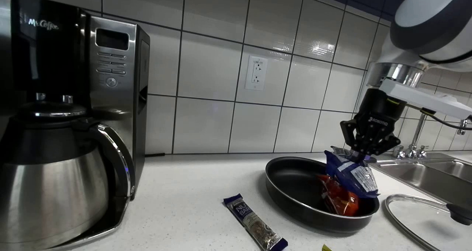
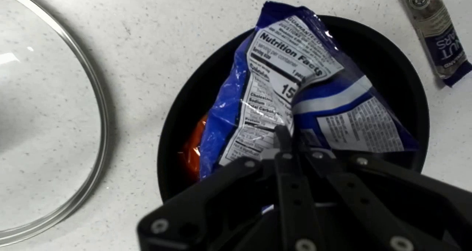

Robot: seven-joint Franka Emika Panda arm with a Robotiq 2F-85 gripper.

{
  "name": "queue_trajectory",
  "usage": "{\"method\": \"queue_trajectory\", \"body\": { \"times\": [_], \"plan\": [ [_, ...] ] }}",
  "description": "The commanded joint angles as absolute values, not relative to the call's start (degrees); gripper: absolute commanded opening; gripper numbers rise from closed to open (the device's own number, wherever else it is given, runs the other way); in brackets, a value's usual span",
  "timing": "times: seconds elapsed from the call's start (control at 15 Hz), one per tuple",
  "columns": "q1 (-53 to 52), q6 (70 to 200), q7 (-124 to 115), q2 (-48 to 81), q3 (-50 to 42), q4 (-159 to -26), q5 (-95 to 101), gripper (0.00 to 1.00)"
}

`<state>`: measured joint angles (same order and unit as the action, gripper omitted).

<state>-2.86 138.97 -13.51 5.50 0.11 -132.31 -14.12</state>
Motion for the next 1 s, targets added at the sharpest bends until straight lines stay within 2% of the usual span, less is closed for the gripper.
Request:
{"method": "queue_trajectory", "body": {
  "times": [0.0, 0.93],
  "plan": [
    [-3.4, 137.7, -15.6, 10.6, 1.1, -125.9, -12.4, 0.0],
    [-5.6, 138.4, -20.3, 24.7, 0.5, -109.9, -12.0, 0.0]
  ]
}}
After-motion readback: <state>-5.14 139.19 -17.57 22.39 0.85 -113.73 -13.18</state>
